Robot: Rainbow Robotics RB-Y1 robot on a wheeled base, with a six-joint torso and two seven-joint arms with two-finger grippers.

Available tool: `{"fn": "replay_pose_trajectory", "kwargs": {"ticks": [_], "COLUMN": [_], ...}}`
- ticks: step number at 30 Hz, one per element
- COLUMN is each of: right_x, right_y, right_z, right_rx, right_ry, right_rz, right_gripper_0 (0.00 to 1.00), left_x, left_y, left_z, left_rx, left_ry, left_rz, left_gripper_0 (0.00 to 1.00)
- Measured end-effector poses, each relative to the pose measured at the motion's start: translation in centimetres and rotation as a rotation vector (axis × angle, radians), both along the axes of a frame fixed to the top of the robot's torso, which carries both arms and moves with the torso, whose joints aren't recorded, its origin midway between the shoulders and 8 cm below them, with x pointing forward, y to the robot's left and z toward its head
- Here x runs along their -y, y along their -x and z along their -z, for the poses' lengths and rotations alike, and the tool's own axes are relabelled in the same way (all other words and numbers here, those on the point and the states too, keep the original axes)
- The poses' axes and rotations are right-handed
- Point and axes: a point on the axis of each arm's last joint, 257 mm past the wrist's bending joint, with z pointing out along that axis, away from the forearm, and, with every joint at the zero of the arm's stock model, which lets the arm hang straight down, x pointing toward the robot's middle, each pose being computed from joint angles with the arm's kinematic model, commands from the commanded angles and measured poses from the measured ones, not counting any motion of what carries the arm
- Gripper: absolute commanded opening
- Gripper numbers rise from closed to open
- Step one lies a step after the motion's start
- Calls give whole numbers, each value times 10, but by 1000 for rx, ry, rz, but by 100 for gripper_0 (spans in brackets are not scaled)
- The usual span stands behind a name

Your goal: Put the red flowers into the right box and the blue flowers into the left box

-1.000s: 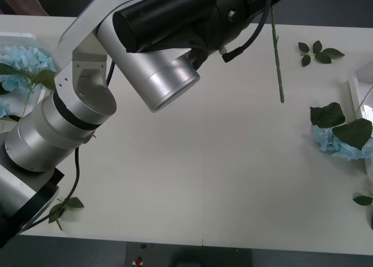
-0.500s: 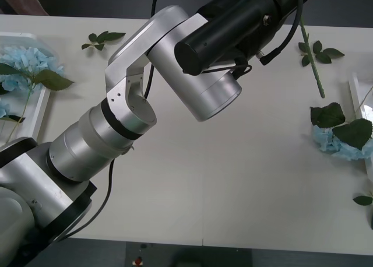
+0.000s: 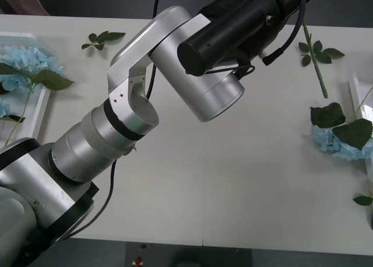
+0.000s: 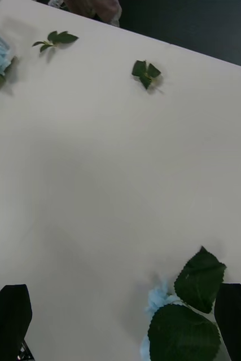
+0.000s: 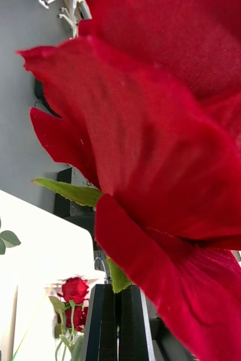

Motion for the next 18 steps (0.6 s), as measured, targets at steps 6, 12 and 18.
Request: {"fn": "replay_pose_trajectory", "kwargs": {"ticks": [6,12,18], "right_x": [-28,-60,-98], "right_y": [11,5,-8], "right_z": [-21,-29,-36], "right_rx": [0,-63,-82], "right_ry": [-82,-205,-283], "right_rz": [-86,-87,-121], "right_gripper_0": [94,95,95], "left_x": [0,0,0], "left_y": [0,0,0], "left_z": [0,0,0], "left_rx": [-2,-4,-4], "left_ry": [2,4,4], "left_rz": [0,1,1], "left_gripper_0": [0,0,0]}}
